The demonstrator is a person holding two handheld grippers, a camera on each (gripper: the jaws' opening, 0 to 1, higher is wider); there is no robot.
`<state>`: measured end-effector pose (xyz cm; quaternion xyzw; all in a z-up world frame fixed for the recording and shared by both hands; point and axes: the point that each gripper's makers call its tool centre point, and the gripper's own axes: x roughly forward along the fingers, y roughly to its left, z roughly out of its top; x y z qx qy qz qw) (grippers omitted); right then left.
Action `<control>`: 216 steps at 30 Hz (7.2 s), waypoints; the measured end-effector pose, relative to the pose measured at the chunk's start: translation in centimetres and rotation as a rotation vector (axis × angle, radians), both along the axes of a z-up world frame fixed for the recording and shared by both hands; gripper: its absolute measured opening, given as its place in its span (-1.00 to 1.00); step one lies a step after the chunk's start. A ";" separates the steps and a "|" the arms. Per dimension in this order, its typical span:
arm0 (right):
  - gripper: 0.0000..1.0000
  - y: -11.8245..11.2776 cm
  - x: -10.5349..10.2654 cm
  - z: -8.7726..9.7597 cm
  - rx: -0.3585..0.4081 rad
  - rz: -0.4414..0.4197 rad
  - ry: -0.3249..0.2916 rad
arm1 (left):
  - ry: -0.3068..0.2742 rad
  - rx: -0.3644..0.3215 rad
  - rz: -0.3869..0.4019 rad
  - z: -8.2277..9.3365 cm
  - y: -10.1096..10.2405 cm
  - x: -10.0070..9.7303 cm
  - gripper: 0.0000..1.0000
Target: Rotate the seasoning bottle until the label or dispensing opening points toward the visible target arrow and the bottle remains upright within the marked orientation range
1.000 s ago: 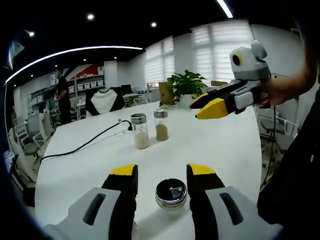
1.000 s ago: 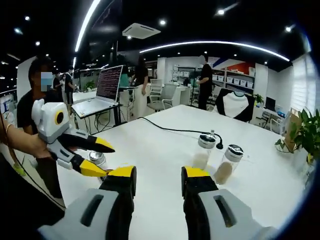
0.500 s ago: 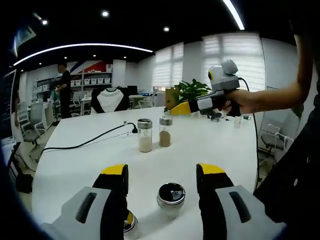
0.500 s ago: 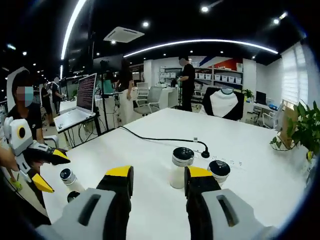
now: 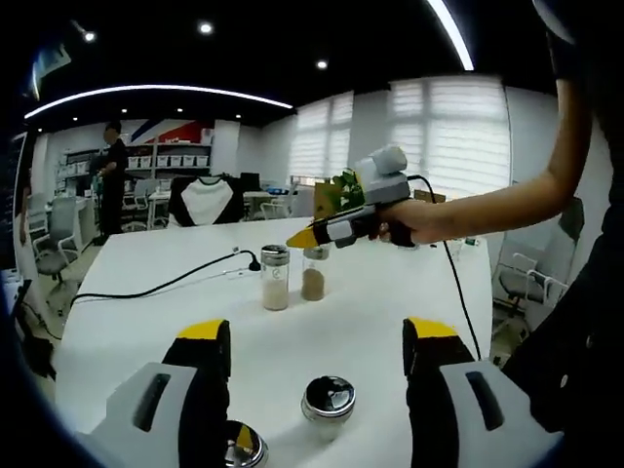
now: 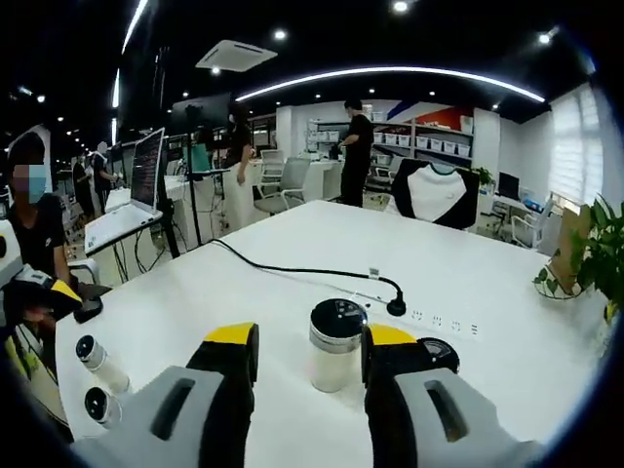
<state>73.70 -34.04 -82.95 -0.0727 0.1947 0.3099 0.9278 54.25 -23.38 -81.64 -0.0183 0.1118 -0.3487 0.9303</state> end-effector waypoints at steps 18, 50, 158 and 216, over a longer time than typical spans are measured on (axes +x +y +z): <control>-0.08 1.2 4.7 -4.3 -0.088 -0.020 0.073 | 0.046 0.028 0.032 -0.7 0.9 -0.1 0.53; -0.28 1.9 -0.5 -4.7 -0.168 0.164 0.070 | 0.088 0.007 -0.005 -1.8 -1.6 -1.0 0.28; -0.26 1.5 -26.2 -5.2 -0.338 0.856 0.112 | 0.139 0.192 -0.375 -12.2 -12.2 -5.5 0.07; -0.25 1.5 -25.6 -6.3 -0.578 1.125 0.067 | 0.088 0.275 -0.253 -12.3 -13.1 -4.2 -0.13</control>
